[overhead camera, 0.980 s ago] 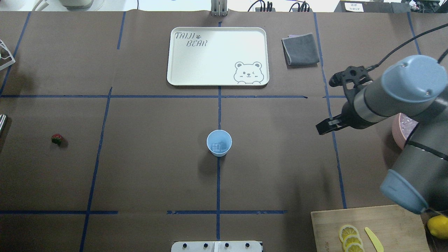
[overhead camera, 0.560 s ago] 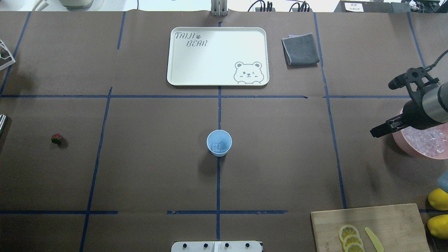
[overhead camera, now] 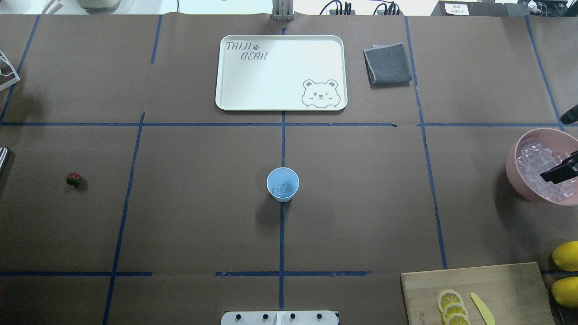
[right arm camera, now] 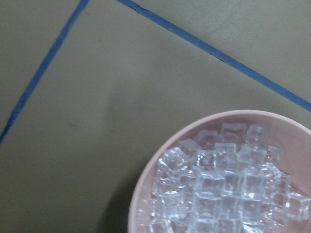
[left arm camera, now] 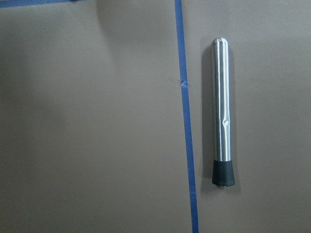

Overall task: Mash ice and strawberries in cup
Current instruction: 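Lower the right gripper into the bowl and grasp a third ice cube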

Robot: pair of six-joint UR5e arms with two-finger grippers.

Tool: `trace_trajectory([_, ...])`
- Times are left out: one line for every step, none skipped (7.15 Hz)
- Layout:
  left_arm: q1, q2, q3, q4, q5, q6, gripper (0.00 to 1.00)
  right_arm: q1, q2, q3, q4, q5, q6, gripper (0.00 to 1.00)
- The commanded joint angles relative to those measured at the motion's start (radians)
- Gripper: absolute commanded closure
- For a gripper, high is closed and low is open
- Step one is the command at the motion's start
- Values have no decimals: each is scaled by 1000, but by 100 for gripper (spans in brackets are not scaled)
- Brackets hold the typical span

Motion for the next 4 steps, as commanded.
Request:
trace_trajectory([0,0,0,0,0,0,0,25,5,-86,0,-3,-67,3])
trace_trajectory([0,0,-2,0,0,0,0,25,7,-108,0,-3,-66,4])
trace_trajectory([0,0,-3,0,0,0,0,25,8,-112,-1,-1,-58,6])
trace_trajectory([0,0,-3,0,0,0,0,25,8,-125,-1,0,-58,8])
